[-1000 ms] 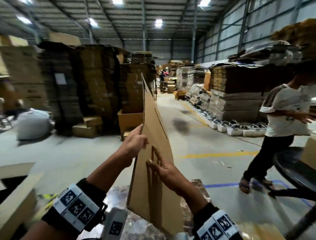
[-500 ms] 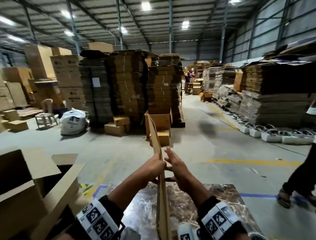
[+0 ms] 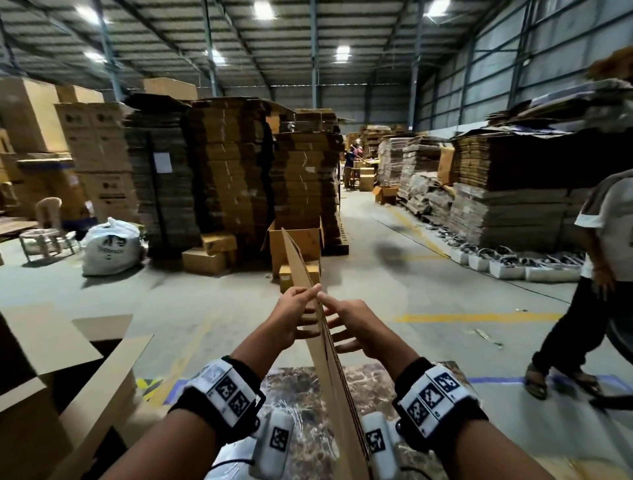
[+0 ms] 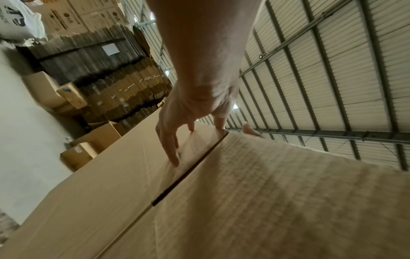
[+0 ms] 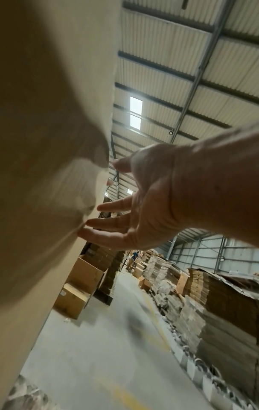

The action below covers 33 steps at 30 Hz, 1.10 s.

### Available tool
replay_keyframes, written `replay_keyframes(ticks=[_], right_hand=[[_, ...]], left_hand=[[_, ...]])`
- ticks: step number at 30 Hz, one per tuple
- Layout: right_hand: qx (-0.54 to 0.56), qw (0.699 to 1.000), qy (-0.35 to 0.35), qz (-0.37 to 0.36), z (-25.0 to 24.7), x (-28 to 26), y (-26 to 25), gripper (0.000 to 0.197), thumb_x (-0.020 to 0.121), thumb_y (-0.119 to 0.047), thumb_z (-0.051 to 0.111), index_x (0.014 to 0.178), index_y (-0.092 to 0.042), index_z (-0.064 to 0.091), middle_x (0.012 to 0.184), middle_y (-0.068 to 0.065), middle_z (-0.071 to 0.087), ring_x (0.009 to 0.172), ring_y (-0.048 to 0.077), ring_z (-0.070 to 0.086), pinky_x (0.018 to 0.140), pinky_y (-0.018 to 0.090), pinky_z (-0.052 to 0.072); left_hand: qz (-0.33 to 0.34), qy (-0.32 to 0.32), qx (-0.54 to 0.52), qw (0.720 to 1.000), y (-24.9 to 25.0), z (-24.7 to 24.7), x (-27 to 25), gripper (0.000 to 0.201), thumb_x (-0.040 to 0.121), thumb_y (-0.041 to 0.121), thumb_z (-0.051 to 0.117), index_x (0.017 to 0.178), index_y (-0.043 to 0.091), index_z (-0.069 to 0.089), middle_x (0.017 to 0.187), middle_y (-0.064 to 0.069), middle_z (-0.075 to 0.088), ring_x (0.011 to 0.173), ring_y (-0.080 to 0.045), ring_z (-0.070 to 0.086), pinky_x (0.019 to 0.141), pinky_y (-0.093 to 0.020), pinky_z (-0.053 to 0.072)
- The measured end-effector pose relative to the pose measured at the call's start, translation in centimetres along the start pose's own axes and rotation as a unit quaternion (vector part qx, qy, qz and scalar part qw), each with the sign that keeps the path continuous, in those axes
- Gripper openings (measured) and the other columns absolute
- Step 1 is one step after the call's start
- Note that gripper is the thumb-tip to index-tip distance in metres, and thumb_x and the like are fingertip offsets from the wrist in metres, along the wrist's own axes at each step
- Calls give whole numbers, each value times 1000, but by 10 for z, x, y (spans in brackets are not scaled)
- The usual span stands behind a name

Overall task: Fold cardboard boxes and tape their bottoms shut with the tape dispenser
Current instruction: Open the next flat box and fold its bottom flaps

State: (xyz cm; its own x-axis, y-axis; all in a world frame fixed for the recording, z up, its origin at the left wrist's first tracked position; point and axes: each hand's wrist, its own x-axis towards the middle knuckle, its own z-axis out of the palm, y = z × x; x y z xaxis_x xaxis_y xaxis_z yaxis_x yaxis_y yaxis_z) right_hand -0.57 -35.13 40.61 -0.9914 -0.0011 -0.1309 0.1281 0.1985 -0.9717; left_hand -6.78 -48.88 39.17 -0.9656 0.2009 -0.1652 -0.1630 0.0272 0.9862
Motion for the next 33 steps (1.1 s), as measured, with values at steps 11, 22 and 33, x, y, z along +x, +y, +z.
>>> replay_keyframes(ticks=[11, 22, 33], right_hand=[[-62, 998, 31, -7, -37, -4, -10, 23, 95, -25, 57, 90, -5, 68, 76, 9, 64, 54, 20, 63, 45, 24, 49], [-220, 954, 196, -47, -118, 9, -16, 33, 92, -12, 58, 60, -3, 55, 50, 8, 57, 36, 21, 60, 36, 30, 48], [-241, 915, 323, 1, -156, 42, 3, 19, 85, -12, 56, 74, -1, 65, 74, 16, 71, 49, 27, 69, 48, 45, 59]], left_hand=[[25, -3, 39, 999, 1, -10, 4, 34, 90, 34, 65, 118, 16, 58, 120, -16, 62, 101, -36, 66, 80, -48, 60], [81, 70, 237, 965, 32, -52, -40, 18, 92, 6, 59, 109, 2, 64, 98, -17, 68, 74, -22, 70, 54, -30, 59], [78, 41, 467, 880, 38, -71, -74, 39, 98, 3, 42, 121, 18, 70, 131, -5, 61, 102, -15, 56, 79, -23, 49]])
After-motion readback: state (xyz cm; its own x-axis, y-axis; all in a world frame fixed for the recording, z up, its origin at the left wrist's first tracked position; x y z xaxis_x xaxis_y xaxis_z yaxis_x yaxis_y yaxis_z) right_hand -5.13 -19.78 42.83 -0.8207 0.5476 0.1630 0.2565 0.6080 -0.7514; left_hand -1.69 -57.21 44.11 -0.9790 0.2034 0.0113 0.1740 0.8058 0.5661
